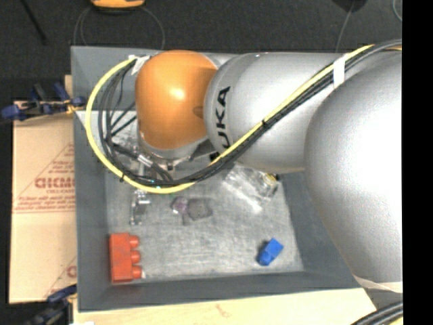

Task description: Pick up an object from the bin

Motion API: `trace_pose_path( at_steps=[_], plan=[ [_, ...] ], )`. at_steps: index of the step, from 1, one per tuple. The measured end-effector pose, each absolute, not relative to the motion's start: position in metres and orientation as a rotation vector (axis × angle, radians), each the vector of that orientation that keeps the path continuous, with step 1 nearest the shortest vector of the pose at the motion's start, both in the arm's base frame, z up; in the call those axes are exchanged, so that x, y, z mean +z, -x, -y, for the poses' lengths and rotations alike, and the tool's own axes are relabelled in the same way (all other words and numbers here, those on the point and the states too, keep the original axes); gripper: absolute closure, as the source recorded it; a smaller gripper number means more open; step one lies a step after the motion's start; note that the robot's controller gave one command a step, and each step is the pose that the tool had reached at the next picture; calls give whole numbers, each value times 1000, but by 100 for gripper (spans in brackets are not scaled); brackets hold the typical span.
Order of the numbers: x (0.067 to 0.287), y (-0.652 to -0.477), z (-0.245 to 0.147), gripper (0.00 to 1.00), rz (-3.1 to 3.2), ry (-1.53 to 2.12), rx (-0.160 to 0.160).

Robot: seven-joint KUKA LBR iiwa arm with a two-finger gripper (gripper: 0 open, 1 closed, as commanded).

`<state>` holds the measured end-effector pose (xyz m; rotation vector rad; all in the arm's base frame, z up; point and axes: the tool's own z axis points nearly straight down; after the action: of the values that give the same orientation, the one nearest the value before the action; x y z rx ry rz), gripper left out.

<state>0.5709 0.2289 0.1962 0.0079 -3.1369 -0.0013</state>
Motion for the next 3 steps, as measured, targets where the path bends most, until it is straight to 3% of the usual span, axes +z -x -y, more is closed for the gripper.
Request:
trace_pose_path(
  at_steps=[1,2,3],
  plan=[
    [181,-601,-206,0,3140,-217,-1],
    [97,-616,-140,0,3020,-857,2],
    [75,-613,-72,0,2981,-1034,-4]
  ],
)
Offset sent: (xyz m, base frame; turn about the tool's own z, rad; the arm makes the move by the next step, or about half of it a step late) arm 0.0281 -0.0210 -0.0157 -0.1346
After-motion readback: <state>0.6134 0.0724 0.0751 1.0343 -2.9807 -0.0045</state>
